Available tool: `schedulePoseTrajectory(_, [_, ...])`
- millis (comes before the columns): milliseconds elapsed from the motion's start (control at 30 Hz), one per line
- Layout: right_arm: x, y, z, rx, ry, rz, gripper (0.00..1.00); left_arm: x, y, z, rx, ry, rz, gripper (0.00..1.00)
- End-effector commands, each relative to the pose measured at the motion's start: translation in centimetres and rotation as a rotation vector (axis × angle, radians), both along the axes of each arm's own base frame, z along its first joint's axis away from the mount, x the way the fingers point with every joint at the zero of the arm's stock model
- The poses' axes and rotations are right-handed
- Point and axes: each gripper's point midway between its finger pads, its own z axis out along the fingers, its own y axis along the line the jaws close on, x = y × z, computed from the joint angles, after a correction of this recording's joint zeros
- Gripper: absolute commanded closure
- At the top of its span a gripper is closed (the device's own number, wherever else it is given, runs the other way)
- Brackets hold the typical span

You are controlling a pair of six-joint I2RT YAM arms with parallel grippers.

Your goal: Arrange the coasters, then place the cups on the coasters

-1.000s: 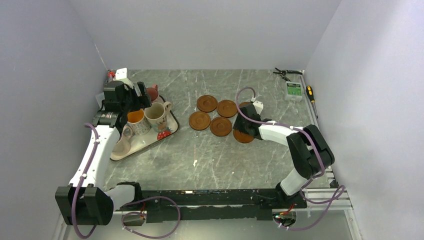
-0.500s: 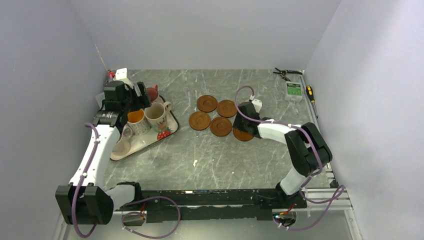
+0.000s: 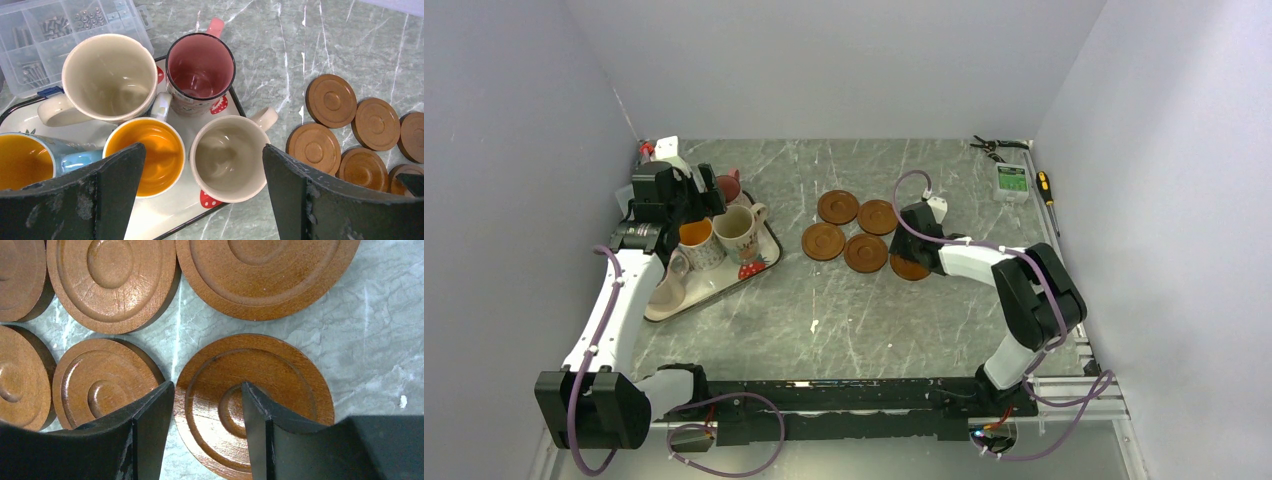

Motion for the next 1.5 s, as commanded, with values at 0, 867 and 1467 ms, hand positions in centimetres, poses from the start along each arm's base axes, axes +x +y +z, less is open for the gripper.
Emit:
schedulePoseTrajectory(0, [-1.9,-1.4,-3.3,-0.058,0.117,0.004,0.44,0.2,0.2,0.7,0.010,-0.018,0.005,0.06])
schedulePoseTrajectory(867, [-2.5,1.9,3.3,-0.291,0.024,0.169,0.14,0.1,0.1,0.8,0.008,-0.021,0.002,0.06])
schedulePoseTrajectory(1467, [0.3,5.2,2.0,-0.332,0.041,0.160,0.08,0.1,0.1,1.1,0.006,-0.031,0.002,0.06])
